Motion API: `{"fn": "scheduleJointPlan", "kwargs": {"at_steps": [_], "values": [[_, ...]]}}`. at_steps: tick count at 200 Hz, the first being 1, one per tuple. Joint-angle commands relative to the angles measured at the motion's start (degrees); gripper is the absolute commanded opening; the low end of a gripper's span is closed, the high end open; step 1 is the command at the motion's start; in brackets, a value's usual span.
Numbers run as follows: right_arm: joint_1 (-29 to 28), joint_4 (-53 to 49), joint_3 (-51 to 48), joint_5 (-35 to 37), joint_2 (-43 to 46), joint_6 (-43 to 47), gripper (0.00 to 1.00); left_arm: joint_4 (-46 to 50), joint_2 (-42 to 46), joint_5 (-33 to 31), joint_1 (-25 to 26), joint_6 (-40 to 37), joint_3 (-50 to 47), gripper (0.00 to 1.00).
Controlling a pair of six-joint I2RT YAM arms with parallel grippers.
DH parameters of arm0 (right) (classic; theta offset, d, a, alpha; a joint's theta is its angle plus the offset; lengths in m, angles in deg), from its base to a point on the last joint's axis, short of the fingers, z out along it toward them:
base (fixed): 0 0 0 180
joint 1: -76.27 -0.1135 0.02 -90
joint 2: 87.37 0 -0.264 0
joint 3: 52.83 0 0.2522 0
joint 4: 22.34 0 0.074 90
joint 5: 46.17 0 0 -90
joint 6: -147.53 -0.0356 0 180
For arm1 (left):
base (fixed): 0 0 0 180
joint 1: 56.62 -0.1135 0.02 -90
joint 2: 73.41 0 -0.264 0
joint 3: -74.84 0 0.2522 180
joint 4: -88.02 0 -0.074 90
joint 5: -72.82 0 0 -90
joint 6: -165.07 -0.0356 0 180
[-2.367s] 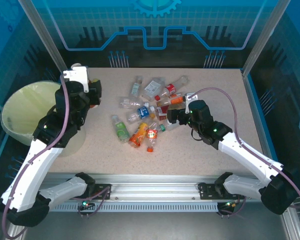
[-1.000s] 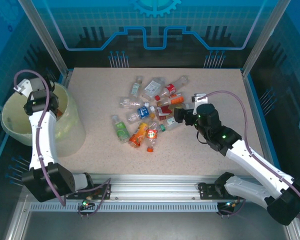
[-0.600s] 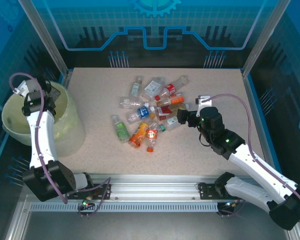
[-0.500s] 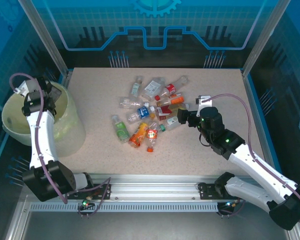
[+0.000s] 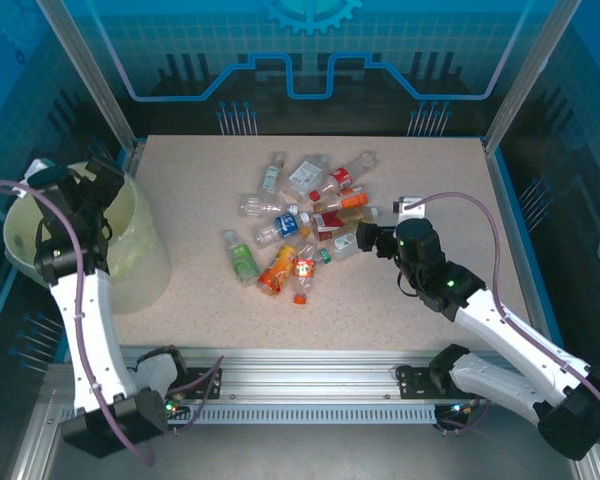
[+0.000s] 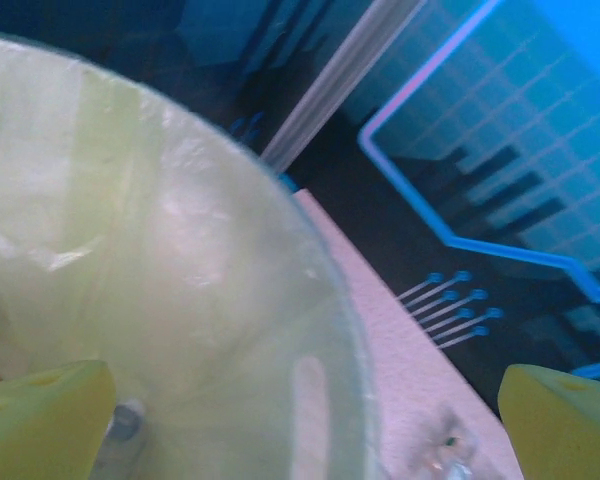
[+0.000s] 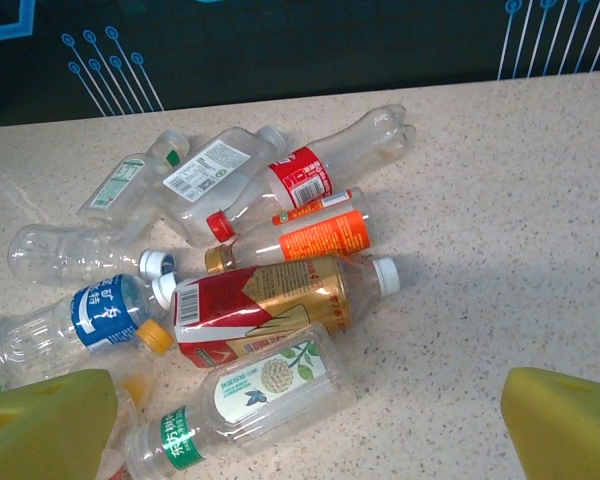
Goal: Put the plastic bottles in the bin
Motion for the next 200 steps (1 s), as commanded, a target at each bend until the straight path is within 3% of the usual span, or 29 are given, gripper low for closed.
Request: {"fn": "scheduleJointPlan", "kwargs": {"at_steps": [1, 28, 71, 108, 123, 167, 200], "values": [[0.6, 2.2, -2.4, 0.3, -0.3, -4.0, 1.00, -4.6, 2.4, 8.5, -0.3, 2.7, -2.1, 0.99], [0.6, 5.3, -6.1, 0.5, -1.0, -9.7, 1.00, -9.2, 2.5, 18.4, 0.4, 6.6, -4.5, 0.99], [1.1, 5.3, -6.9, -3.4, -6.1, -17.5, 1.00, -17.2, 2.3, 25.8, 6.4, 7.4, -5.6, 0.99], [1.3, 3.9, -1.6, -7.6, -15.0, -25.6, 1.00, -23.3, 1.7, 30.2, 11.9, 7.2, -6.8, 0.99], [1.3, -1.3, 3.5, -6.9, -20.0, -29.7, 1.00, -24.9, 1.4, 31.4, 13.3, 6.5, -6.9, 0.99], [1.6, -13.2, 16.5, -3.9, -35.7, -41.2, 1.00, -24.9, 1.5, 31.8, 15.0, 5.8, -7.9, 0.99], [2.1, -14.6, 19.7, -3.8, -42.5, -47.2, 1.00, -26.4, 1.3, 34.0, 16.1, 8.0, -10.0, 0.99]]}}
